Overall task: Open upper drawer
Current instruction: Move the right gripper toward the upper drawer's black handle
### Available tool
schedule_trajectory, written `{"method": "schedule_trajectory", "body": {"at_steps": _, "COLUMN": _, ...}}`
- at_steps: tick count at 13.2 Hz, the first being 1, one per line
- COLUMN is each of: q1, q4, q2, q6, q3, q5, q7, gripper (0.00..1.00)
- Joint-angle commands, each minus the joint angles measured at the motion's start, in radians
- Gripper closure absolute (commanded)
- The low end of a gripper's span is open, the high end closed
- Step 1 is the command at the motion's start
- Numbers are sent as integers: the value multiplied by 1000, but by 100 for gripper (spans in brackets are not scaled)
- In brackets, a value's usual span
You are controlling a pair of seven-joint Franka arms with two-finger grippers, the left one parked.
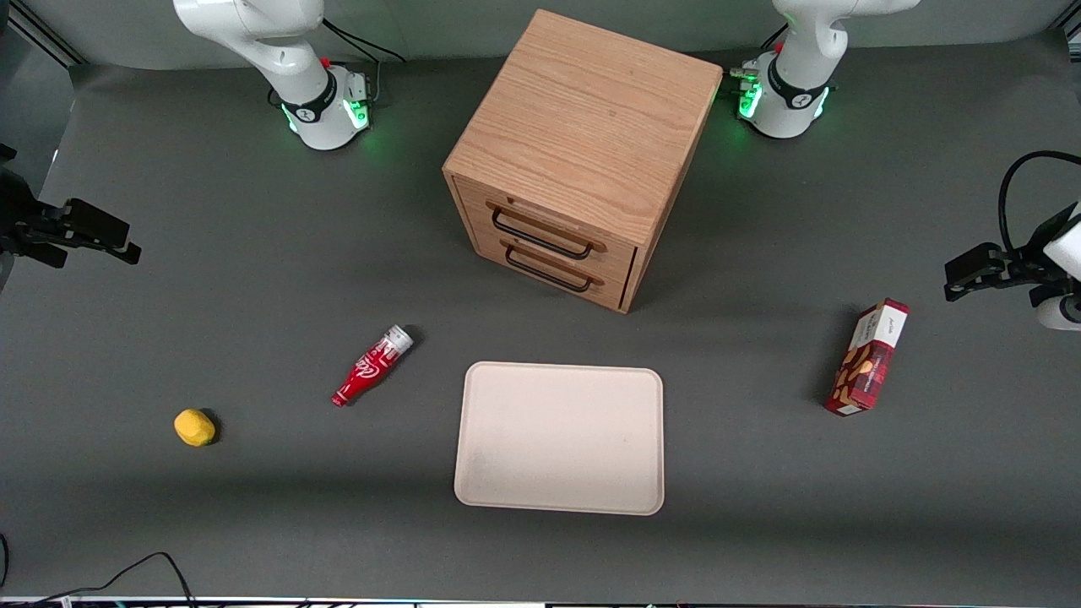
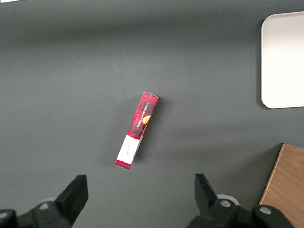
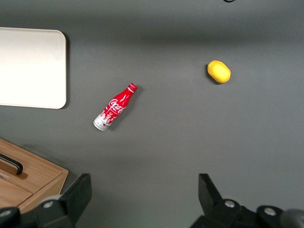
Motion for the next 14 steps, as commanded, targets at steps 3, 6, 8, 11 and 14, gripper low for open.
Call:
{"method": "schedule_trajectory", "body": {"at_steps": 3, "q1": 11, "q4": 13, "q2": 9, "q6": -16, "q3": 6, "q5": -10, "q7": 2, "gripper": 0}}
{"method": "schedule_trajectory", "body": {"at_steps": 6, "q1": 16, "q4": 4, "q2": 15, "q6": -23, "q3": 118, "q5": -10, "q7": -1, "gripper": 0}}
{"method": "schedule_trajectory", "body": {"at_steps": 8, "q1": 16, "q4": -2, "q2": 49, "q6": -47, "q3": 239, "q5": 8, "q7": 2, "gripper": 0}}
{"method": "schedule_trajectory", "body": {"at_steps": 11, "q1": 16, "q4": 1, "q2": 142, "q6": -43, "q3": 428, "q5": 66, "q7": 1, "gripper": 0}}
{"method": "schedule_trajectory", "body": {"at_steps": 14, "q1": 16, "q4": -2, "q2": 230, "q6": 22, "q3": 526, "q5": 141, "q7": 9, "gripper": 0}}
